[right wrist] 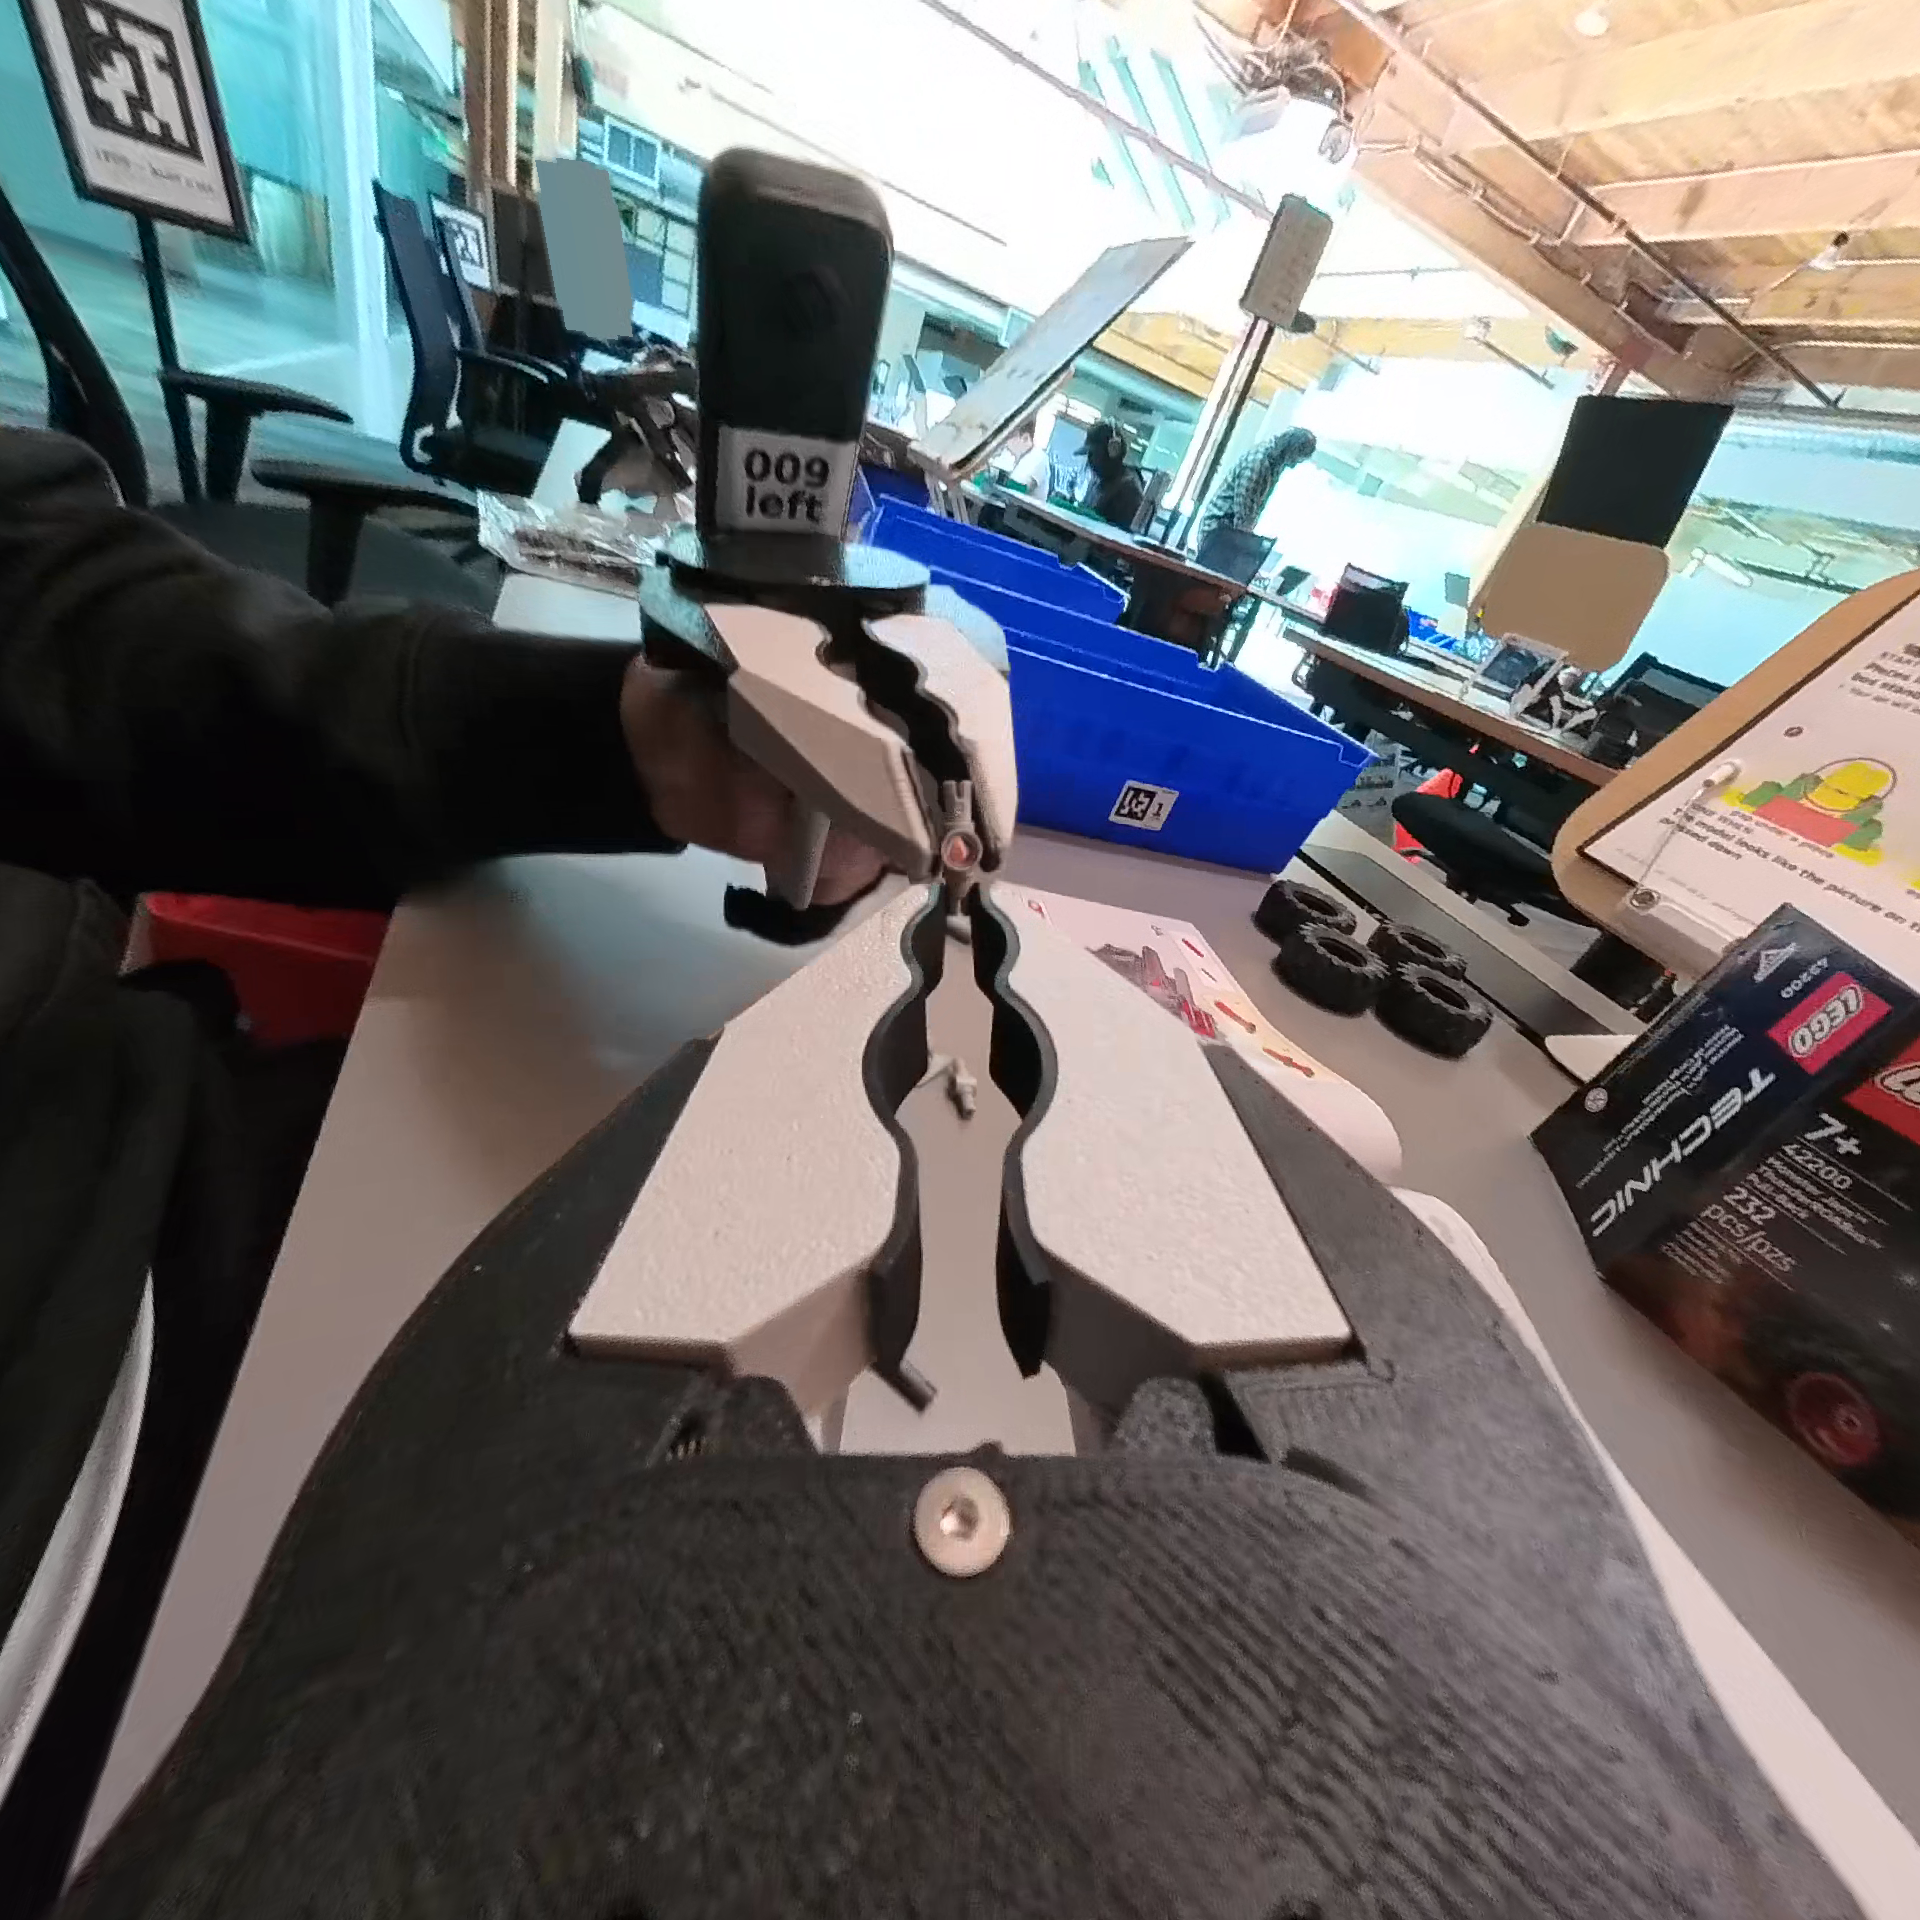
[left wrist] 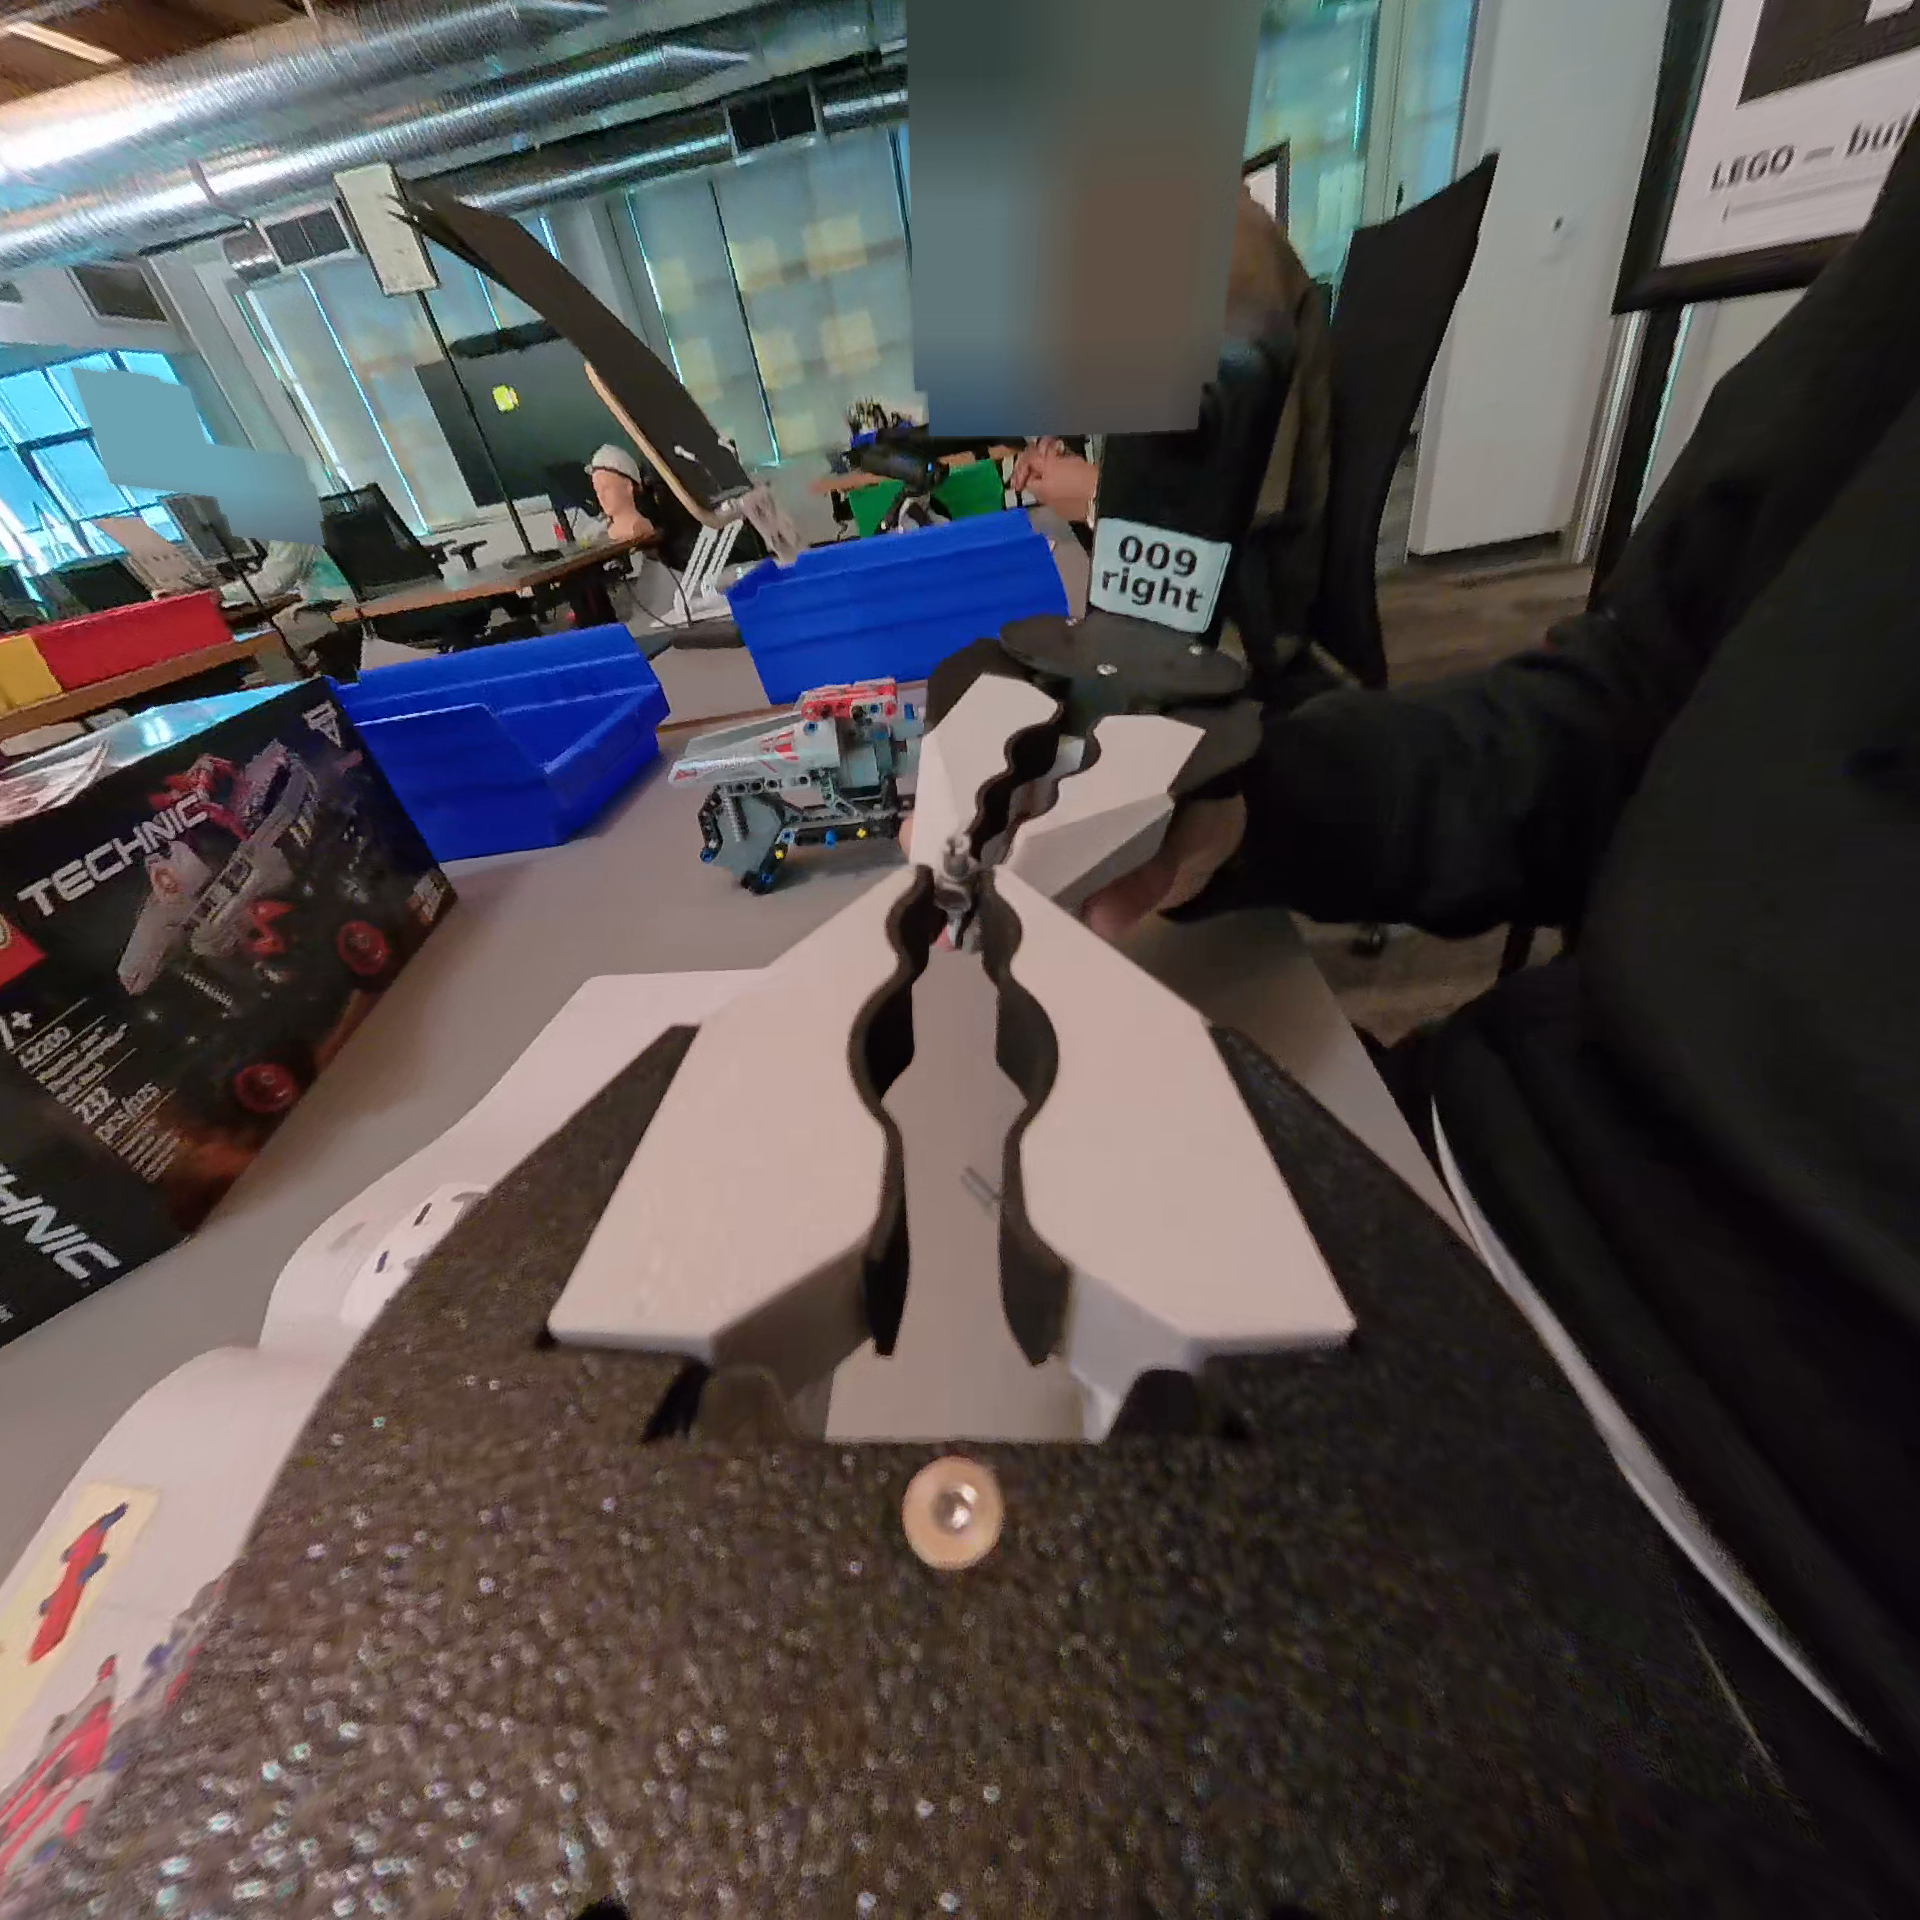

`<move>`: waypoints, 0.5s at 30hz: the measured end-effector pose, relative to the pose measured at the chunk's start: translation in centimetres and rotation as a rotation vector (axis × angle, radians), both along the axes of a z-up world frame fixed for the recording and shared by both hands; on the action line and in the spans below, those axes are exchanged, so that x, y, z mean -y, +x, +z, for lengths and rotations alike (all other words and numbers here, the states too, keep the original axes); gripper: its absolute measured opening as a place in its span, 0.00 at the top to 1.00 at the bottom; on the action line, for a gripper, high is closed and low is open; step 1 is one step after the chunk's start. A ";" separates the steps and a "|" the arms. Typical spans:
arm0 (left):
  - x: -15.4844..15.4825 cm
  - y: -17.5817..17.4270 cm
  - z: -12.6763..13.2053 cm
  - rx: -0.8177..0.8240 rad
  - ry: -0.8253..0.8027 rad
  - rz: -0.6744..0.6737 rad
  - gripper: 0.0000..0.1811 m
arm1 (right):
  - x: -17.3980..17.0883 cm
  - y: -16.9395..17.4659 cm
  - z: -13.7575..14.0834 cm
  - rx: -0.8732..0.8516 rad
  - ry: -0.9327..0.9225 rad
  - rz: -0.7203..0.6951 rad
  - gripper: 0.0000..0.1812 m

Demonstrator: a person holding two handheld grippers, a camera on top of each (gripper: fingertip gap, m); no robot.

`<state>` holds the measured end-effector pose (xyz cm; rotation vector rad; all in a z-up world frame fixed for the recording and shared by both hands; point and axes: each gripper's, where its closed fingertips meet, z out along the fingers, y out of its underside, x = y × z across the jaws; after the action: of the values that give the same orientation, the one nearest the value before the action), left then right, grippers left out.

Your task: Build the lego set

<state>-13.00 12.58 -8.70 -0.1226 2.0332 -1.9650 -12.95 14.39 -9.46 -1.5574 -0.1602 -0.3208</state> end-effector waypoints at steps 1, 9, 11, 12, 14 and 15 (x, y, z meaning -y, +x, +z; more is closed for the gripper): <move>0.0 0.0 0.1 -0.012 -0.014 -0.005 0.97 | 0.0 0.0 0.1 -0.012 0.010 0.001 0.99; -0.2 1.1 -0.7 -0.089 -0.058 0.015 0.97 | 0.0 0.6 -0.2 -0.011 -0.013 -0.027 0.98; -0.9 1.7 -1.0 -0.103 -0.027 0.053 0.97 | 1.1 1.3 -0.8 -0.004 -0.093 -0.040 0.97; -1.5 2.1 -1.2 -0.110 -0.011 0.077 0.97 | 1.8 1.7 -1.4 -0.008 -0.150 -0.044 0.96; -2.4 2.6 -1.2 -0.144 -0.002 0.099 0.97 | 3.3 2.2 -2.9 -0.007 -0.275 -0.038 0.96; -2.7 2.6 -1.0 -0.160 -0.015 0.089 0.97 | 3.8 2.4 -3.6 0.005 -0.327 -0.039 0.95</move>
<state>-10.40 15.30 -9.73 -0.3795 2.0713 -1.9724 -10.56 10.63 -13.05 -1.8853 -0.1930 -0.3413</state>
